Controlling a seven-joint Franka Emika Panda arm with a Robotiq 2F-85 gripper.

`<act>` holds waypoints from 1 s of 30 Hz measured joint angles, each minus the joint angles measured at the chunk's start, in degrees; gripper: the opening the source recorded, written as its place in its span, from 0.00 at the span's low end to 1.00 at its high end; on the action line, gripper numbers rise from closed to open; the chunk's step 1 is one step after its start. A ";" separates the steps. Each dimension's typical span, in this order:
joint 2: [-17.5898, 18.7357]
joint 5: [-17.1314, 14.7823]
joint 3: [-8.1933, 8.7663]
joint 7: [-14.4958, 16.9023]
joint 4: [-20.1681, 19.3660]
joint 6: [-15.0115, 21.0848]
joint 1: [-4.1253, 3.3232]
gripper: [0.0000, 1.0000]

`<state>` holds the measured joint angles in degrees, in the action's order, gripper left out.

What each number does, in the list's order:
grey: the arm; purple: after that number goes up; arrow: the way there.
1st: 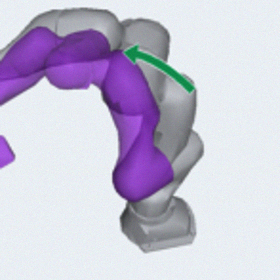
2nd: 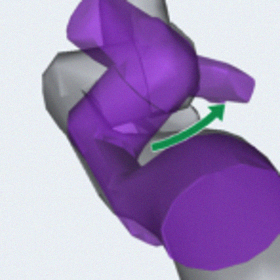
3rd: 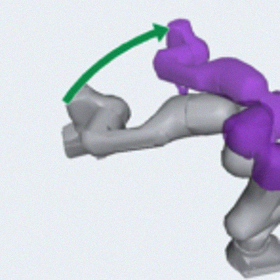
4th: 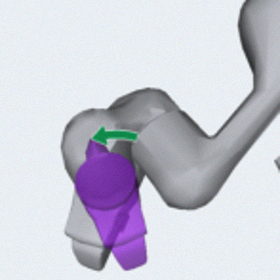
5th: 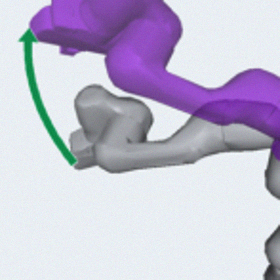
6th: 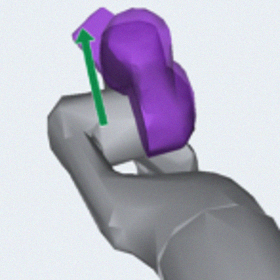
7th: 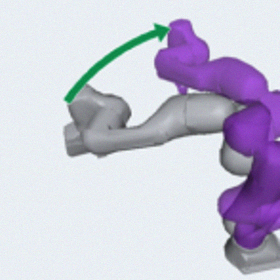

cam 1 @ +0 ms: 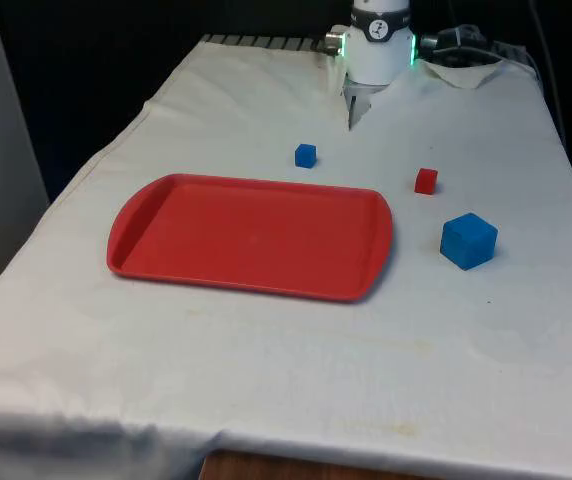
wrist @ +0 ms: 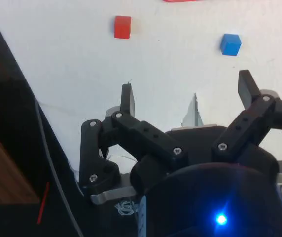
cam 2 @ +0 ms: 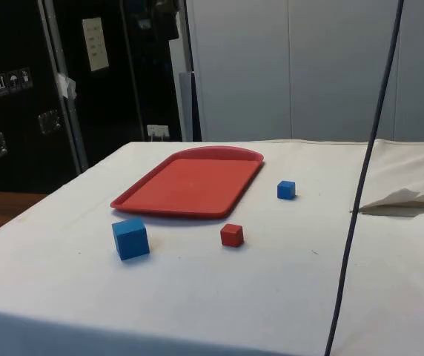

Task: Pick up the largest block and place it onto the tray.

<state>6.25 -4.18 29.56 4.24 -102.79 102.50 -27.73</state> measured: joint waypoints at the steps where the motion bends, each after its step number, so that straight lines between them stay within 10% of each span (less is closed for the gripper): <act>1: 0.17 0.00 -0.29 -0.23 0.06 0.06 0.00 1.00; 30: 2.98 2.64 -9.05 -9.11 -3.67 11.17 0.00 1.00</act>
<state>9.22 -1.55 20.51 -4.87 -106.46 113.67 -27.73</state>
